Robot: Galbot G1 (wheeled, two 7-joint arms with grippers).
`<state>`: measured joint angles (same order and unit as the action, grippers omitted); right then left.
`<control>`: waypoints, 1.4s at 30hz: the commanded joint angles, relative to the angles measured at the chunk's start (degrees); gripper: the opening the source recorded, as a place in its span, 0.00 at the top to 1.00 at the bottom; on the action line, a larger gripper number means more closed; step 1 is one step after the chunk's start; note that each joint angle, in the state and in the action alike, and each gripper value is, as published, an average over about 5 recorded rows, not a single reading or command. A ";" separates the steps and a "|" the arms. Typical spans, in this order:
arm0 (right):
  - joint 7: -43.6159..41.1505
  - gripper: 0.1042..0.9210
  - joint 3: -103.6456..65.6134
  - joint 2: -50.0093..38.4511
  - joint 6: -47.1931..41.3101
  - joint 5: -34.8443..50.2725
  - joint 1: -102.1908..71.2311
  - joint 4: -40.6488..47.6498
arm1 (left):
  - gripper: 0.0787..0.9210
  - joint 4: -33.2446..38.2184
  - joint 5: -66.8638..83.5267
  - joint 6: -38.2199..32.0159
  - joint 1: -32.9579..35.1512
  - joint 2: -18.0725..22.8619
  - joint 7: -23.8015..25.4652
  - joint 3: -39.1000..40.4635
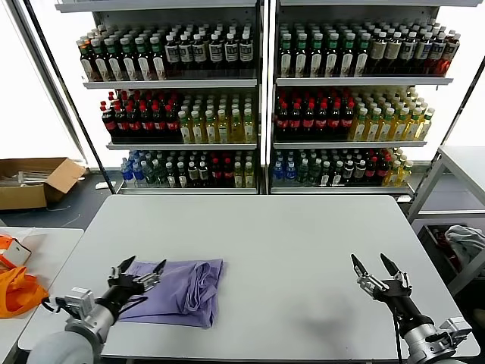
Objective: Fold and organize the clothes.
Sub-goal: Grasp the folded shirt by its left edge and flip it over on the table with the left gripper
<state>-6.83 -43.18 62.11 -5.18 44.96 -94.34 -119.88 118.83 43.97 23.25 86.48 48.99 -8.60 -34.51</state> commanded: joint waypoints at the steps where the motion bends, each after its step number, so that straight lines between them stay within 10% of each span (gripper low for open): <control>1: 0.04 0.12 0.38 0.75 0.22 -0.27 -0.53 0.42 | 0.12 -6.14 0.95 7.18 0.92 1.64 1.10 -5.48; 20: -0.43 0.12 -2.37 1.45 1.24 0.30 -2.95 -0.28 | 0.15 -9.30 2.49 7.15 -0.99 3.97 2.01 -1.36; 42: -0.58 0.12 -3.20 1.00 1.61 0.50 -2.78 -1.38 | 0.88 -8.98 1.63 1.27 -0.30 12.64 3.33 -4.63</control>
<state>-7.38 -46.36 63.15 -3.67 45.37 -97.14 -121.14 109.89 46.34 27.30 86.18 56.97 -5.42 -36.84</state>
